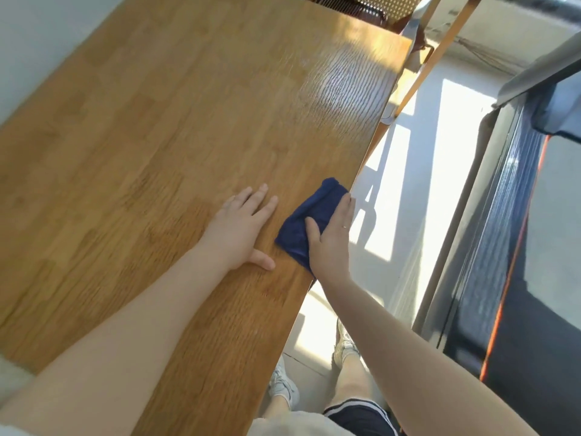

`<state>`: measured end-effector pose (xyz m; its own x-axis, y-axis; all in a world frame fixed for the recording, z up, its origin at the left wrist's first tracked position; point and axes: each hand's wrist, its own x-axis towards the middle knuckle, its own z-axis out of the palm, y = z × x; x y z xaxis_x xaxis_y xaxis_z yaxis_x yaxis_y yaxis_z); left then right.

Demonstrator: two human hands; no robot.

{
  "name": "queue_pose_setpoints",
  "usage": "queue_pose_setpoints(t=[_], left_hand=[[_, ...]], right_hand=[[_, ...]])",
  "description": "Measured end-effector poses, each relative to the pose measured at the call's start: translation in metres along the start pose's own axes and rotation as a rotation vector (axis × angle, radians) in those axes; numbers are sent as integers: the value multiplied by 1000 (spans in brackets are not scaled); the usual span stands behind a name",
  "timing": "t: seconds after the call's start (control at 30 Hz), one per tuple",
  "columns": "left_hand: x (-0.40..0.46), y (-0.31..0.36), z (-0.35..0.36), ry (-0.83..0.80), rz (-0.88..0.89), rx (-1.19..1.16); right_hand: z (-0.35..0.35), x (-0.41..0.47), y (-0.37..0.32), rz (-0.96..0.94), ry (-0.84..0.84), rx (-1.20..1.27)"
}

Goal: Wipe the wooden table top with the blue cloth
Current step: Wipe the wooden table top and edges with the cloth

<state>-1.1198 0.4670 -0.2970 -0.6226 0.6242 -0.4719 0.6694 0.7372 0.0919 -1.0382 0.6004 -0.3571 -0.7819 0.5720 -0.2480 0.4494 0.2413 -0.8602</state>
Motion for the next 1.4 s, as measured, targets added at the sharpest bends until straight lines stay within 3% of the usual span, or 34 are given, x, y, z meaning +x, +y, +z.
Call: queue_pose_setpoints(t=[0.1, 0.3, 0.6, 0.93, 1.07, 1.23, 1.4], left_hand=[[0, -6, 1, 7, -6, -35], [4, 1, -2, -24, -54, 1], [9, 22, -25, -122, -171, 34], [88, 65, -65, 110, -169, 6], [120, 84, -67, 70, -132, 84], [134, 76, -70, -32, -177, 98], [140, 72, -75, -48, -144, 100]], right_hand=[[-4, 12, 1, -14, -26, 33], [-25, 114, -24, 36, 100, 54], [-31, 44, -10, 50, -175, 64], [-61, 171, -18, -73, -125, 155], [-68, 180, -20, -25, -143, 225], [-60, 119, -8, -25, -276, 208], [-58, 168, -23, 17, -160, 239]])
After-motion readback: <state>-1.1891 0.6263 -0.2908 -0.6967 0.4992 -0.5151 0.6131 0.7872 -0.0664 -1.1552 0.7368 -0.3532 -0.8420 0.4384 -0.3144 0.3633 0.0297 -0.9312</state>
